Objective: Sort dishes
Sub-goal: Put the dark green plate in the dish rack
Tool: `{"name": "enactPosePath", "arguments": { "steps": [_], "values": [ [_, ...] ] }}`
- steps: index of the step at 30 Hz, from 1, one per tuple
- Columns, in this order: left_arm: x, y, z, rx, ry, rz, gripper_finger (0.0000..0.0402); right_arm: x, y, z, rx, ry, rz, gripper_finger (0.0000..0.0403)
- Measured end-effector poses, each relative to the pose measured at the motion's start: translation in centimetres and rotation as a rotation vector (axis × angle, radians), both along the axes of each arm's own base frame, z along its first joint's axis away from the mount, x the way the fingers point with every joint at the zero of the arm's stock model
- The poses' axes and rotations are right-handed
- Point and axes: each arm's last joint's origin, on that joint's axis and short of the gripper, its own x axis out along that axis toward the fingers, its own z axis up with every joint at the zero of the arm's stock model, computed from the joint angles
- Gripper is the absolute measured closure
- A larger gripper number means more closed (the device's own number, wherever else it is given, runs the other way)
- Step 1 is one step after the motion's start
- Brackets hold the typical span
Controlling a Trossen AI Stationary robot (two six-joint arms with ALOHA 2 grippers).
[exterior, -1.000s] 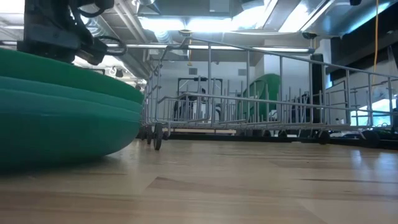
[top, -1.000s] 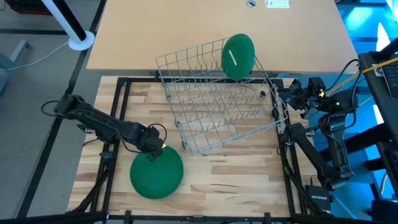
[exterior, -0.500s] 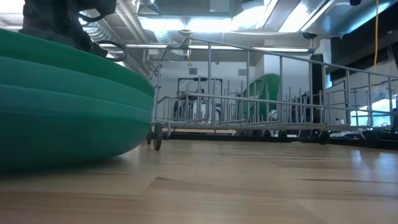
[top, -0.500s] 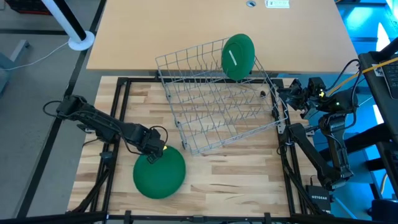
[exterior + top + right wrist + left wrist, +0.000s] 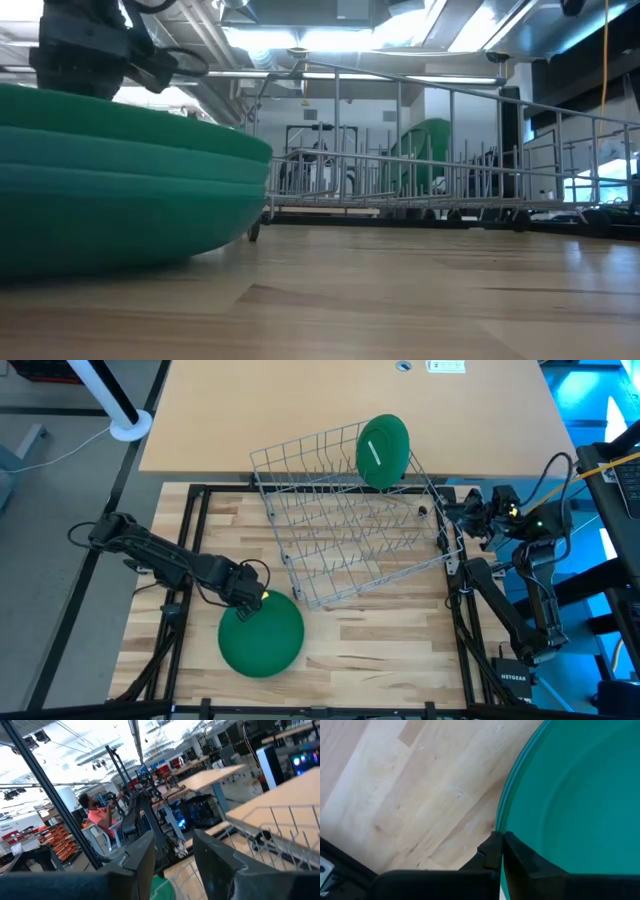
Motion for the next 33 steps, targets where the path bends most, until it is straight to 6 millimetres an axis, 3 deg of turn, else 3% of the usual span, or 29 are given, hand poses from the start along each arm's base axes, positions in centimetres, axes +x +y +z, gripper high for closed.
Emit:
{"name": "enactPosePath", "arguments": {
  "steps": [12, 23, 33],
  "values": [
    [0.9, -0.3, 2.3, -0.016, -0.053, -0.029, 0.0401, 0.1, -0.4, -2.2, 0.056, 0.112, -0.034, 0.0265],
    [0.2, 0.0, 4.2, 0.023, 0.022, -0.007, 0.0401, 0.1, -0.6, -2.3, 0.055, 0.117, -0.083, 0.0265],
    [0.8, -0.3, 4.4, 0.002, -0.033, -0.028, 0.0401, 0.1, -0.6, -2.3, 0.055, 0.117, -0.083, 0.0265]
  ]
}}
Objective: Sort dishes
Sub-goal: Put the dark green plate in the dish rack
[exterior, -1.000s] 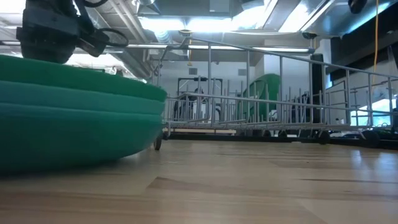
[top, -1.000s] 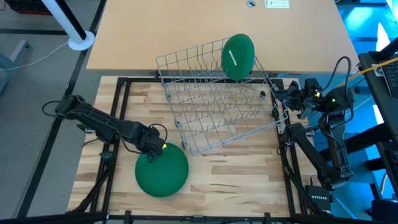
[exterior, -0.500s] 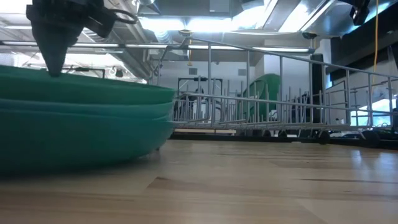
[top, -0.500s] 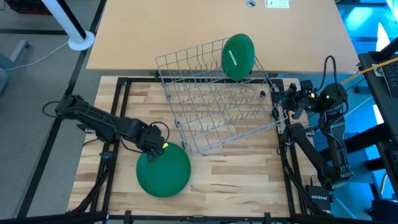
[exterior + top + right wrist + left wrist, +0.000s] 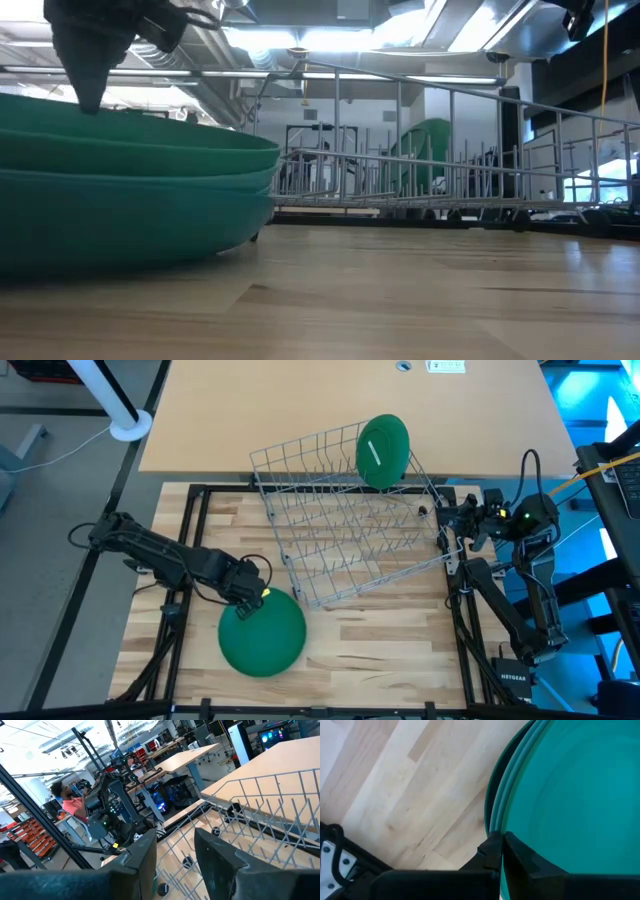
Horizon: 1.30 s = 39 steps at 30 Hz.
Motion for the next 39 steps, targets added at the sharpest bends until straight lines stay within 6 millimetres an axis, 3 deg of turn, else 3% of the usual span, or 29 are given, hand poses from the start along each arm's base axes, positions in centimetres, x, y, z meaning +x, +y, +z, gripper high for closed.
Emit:
{"name": "enactPosePath", "arguments": {
  "steps": [7, 19, 24, 30, 39],
  "values": [
    [-0.1, 0.0, -1.1, 0.004, 0.038, 0.096, 0.0401, 0.0, 0.0, -0.2, 0.021, 0.008, 0.000, 0.0265],
    [-0.1, -0.1, -4.3, 0.002, 0.027, 0.107, 0.0401, 0.0, 0.0, -0.3, 0.026, 0.010, 0.001, 0.0265],
    [-0.3, 0.0, -4.4, 0.004, 0.032, 0.102, 0.0401, 0.0, 0.0, -0.3, 0.025, 0.010, 0.001, 0.0265],
    [0.2, -0.2, -3.1, -0.012, -0.003, 0.050, 0.0401, 0.0, 0.0, -0.3, 0.025, 0.010, 0.001, 0.0265],
    [0.1, -0.1, -4.0, -0.008, 0.016, 0.083, 0.0387, 0.0, 0.0, -0.2, 0.024, 0.010, 0.001, 0.0265]
  ]
}}
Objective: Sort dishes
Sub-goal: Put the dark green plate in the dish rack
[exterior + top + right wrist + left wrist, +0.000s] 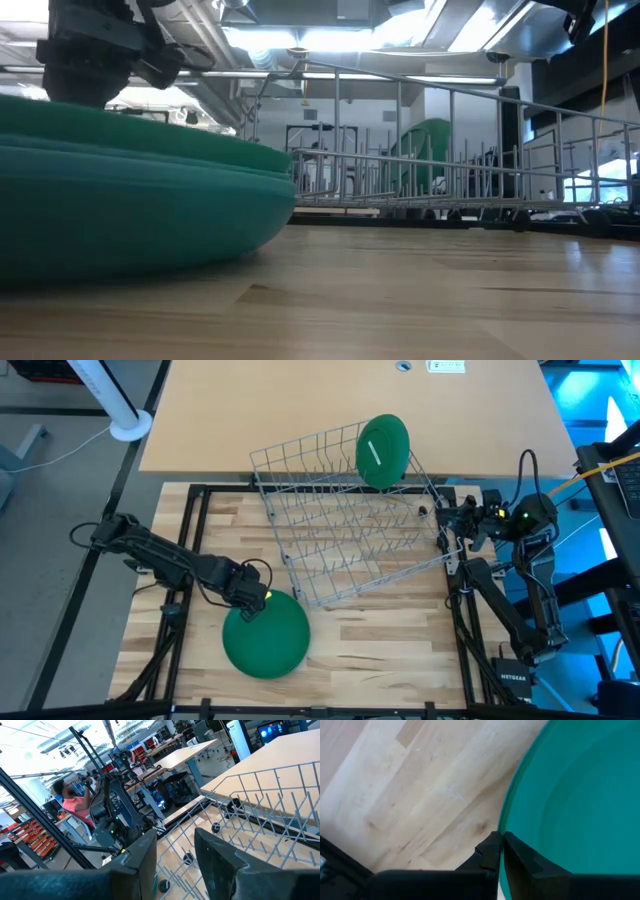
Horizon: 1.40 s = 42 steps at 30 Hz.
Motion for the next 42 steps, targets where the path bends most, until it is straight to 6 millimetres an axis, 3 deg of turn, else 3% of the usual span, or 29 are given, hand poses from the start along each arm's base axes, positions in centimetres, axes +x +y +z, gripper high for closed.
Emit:
{"name": "enactPosePath", "arguments": {
  "steps": [15, 24, 28, 35, 42],
  "values": [
    [0.1, 0.0, -1.2, -0.012, -0.035, -0.017, 0.0392, 0.0, 0.0, -0.1, 0.016, 0.005, 0.002, 0.0265],
    [0.3, -0.1, -1.2, -0.018, -0.054, -0.027, 0.0320, 0.0, 0.0, -0.1, 0.016, 0.005, -0.001, 0.0265],
    [0.3, -0.1, -1.2, -0.017, -0.054, -0.027, 0.0306, 0.0, 0.0, -0.1, 0.016, 0.005, -0.001, 0.0265],
    [0.3, -0.1, -2.6, -0.037, -0.095, -0.024, 0.0304, 0.0, 0.0, -0.1, 0.016, 0.005, -0.001, 0.0265],
    [0.0, 0.0, -2.5, -0.045, -0.076, 0.022, 0.0324, 0.0, 0.0, -0.1, 0.016, 0.005, -0.001, 0.0265]
  ]
}}
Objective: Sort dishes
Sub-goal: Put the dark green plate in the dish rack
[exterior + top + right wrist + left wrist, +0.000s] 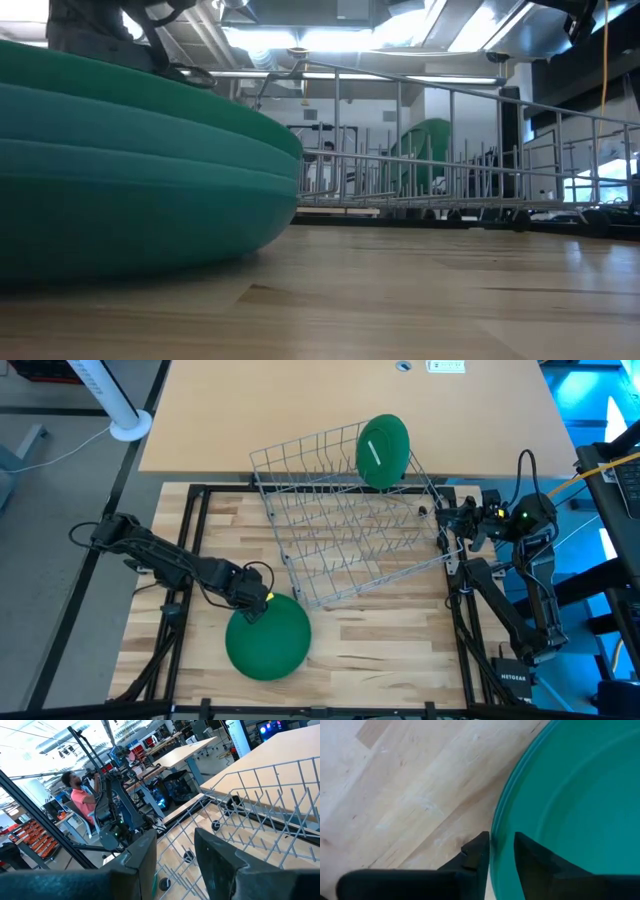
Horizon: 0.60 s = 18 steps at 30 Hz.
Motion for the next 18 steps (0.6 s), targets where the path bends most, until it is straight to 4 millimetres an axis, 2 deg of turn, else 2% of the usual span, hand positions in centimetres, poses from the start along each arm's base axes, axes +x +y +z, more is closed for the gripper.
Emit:
{"name": "enactPosePath", "arguments": {
  "steps": [6, 18],
  "values": [
    [-0.03, -0.01, -0.01, -0.008, 0.007, -0.010, 0.0337, 0.00, 0.00, 0.00, 0.000, 0.000, 0.000, 0.0265],
    [-0.36, -0.37, -0.02, -0.150, 0.072, -0.037, 0.0334, 0.00, 0.00, 0.00, 0.000, 0.000, 0.000, 0.0265]
  ]
}}
